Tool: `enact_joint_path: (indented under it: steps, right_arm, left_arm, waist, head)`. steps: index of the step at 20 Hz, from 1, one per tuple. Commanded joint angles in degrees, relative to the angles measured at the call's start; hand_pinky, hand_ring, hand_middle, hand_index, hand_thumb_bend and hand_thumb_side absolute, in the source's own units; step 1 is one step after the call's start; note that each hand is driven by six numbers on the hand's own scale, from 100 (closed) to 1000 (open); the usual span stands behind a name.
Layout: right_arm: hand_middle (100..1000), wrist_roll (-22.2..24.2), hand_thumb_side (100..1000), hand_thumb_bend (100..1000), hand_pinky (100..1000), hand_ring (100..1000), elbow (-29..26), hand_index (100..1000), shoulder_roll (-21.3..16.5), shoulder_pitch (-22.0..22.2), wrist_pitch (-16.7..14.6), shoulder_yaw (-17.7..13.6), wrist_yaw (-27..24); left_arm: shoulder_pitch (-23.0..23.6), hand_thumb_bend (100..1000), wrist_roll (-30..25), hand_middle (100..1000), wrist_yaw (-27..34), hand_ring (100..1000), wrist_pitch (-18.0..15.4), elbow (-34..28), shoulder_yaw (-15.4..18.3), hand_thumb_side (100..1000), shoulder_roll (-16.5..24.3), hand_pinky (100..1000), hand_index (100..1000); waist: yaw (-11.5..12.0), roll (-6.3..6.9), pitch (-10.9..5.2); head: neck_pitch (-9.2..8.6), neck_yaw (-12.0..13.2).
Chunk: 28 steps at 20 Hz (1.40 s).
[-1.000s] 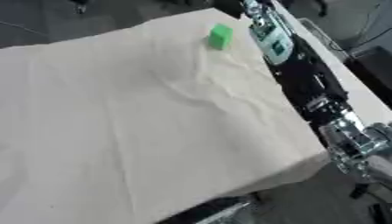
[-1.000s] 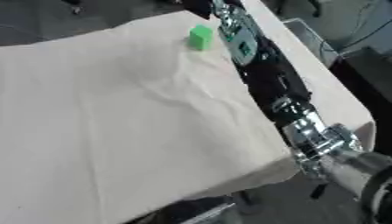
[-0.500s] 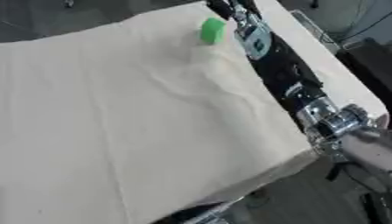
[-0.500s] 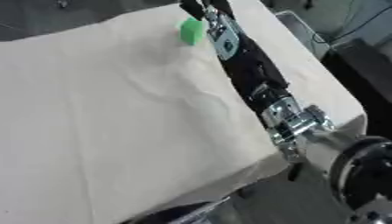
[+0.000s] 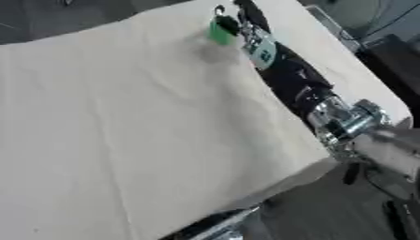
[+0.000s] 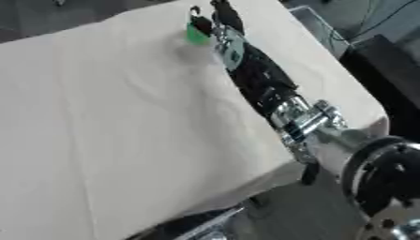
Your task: Pick up the objects with one hand, pass them to the other hand, and then place them into the box on the other side of the table.
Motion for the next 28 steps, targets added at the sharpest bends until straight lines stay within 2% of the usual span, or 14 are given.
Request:
enact_joint_path:
  steps: [1,8,15,16,19,21,22,25,26,28]
  right_arm:
    - [980,1.0,859,100,837,918,3.12,941,-1.86,-1.66,-2.91,0.56,1.7]
    - [942,2.05,773,100,840,912,4.67,937,-1.71,-2.08,-8.51,0.59,3.91]
    - [902,6.75,788,100,858,903,3.15,943,-1.22,-2.1,-11.4,1.56,7.36]
    - [900,8.01,805,100,858,901,2.96,944,-1.19,-2.11,-11.76,1.57,7.67]
    - [892,10.85,943,100,854,895,2.15,941,-1.21,-2.02,-12.2,1.02,7.64]
    - [888,11.57,967,100,854,893,1.8,939,-1.27,-1.93,-12.21,0.82,7.22]
    - [885,11.86,947,100,854,892,1.6,938,-1.33,-1.87,-12.34,0.85,7.08]
    - [847,13.27,776,100,860,881,0.84,932,-1.56,-1.67,-12.92,1.24,7.63]
    - [823,13.74,669,100,861,873,0.57,923,-1.63,-1.61,-13.06,1.32,8.13]
    - [716,13.99,355,100,839,833,0.03,860,-1.74,-1.51,-13.08,1.27,9.33]
  left_arm:
    - [-0.31,130,-0.22,749,0.3,956,-0.08,-1.04,0.48,801,0.19,710,624]
    - [-0.13,129,-0.21,749,0.36,957,0.19,-1.04,0.39,804,-0.03,710,623]
    - [-0.06,130,-0.24,749,0.63,958,0.23,-1.04,0.36,806,-0.13,710,622]
    - [-0.04,129,-0.24,749,0.67,959,0.25,-1.04,0.37,807,-0.14,710,622]
    - [0.04,129,-0.21,749,0.77,959,0.28,-1.04,0.38,808,-0.15,710,621]
    - [0.1,129,-0.2,749,0.79,959,0.32,-1.04,0.39,809,-0.15,711,621]
    - [0.12,129,-0.18,749,0.81,959,0.33,-1.04,0.4,809,-0.15,711,621]
    - [0.17,128,-0.12,749,0.91,959,0.36,-1.04,0.42,810,-0.15,710,621]
    - [0.17,128,-0.11,750,0.93,959,0.37,-1.04,0.42,811,-0.16,710,620]
    - [0.17,128,-0.09,749,0.95,959,0.38,-1.04,0.42,811,-0.18,710,620]
  waist:
    - [0.03,-0.08,-0.69]
    - [0.02,-0.22,-0.58]
    - [0.09,-0.46,-0.6]
    - [0.08,-0.5,-0.62]
    - [0.03,-0.65,-0.69]
    - [0.02,-0.73,-0.74]
    - [0.01,-0.78,-0.77]
    - [-0.03,-0.87,-0.84]
    - [-0.05,-0.89,-0.87]
    - [-0.09,-0.91,-0.92]
  head:
    - [-0.15,-0.42]
    - [-0.15,-0.78]
    - [-0.15,-1.18]
    - [-0.15,-1.21]
    - [-0.15,-1.27]
    - [-0.15,-1.39]
    - [-0.15,-1.43]
    - [-0.15,-1.51]
    - [-0.15,-1.54]
    - [-0.15,-1.56]
